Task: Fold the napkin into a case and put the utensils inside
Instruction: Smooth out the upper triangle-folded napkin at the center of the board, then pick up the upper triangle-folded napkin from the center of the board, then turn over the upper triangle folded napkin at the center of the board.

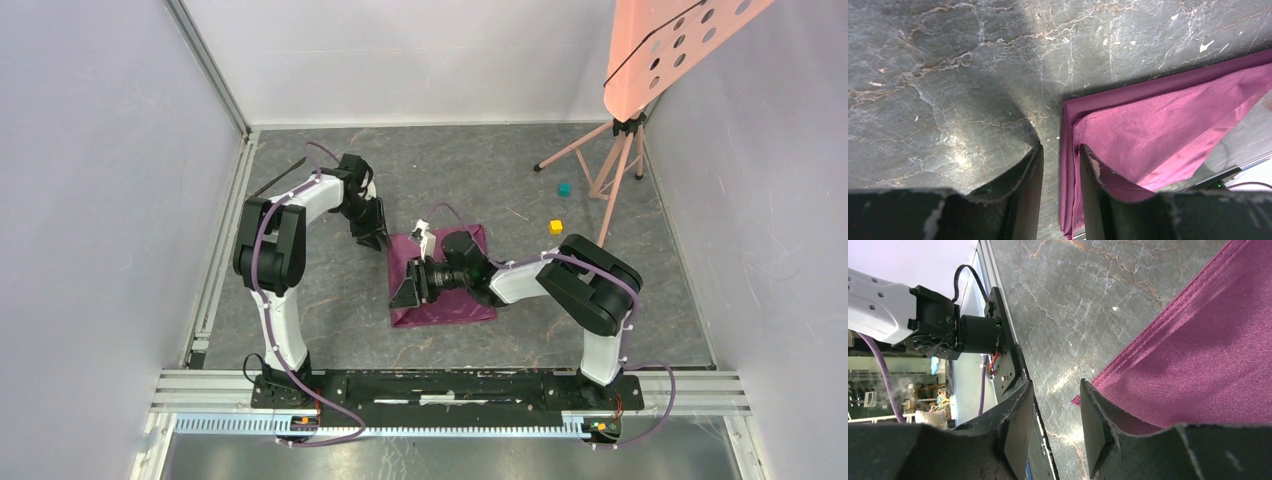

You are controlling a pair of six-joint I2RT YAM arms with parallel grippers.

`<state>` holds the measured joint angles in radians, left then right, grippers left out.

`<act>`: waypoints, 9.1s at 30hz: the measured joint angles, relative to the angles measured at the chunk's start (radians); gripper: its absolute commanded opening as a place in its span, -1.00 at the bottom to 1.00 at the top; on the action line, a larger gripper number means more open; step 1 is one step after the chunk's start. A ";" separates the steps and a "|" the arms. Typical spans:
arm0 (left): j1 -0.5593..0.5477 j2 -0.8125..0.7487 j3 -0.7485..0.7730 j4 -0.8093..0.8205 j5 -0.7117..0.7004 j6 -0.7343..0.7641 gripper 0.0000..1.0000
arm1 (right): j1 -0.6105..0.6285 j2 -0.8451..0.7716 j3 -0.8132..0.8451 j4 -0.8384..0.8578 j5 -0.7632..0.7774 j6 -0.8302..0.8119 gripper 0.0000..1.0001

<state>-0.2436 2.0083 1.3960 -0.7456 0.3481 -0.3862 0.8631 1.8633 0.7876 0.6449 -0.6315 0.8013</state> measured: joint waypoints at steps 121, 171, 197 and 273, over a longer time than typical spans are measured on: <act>0.024 -0.425 -0.107 0.076 0.180 0.012 0.55 | 0.282 -0.256 0.174 -1.181 0.854 -0.316 -0.06; -0.261 -0.617 -0.814 0.809 -0.041 -0.761 0.65 | 0.250 -0.397 0.030 -0.948 0.845 -0.433 -1.00; -0.210 -0.388 -0.827 1.052 -0.120 -0.919 -0.95 | 0.183 -0.478 -0.018 -0.868 0.716 -0.494 -1.00; -0.295 -1.211 -0.483 -0.200 -0.287 -0.158 0.64 | -0.011 -0.260 -0.166 -0.401 0.348 -0.301 -0.41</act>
<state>-0.5388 0.7975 0.9131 -0.9455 0.0612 -0.5442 0.8516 1.6035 0.6212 0.2440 -0.2840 0.5003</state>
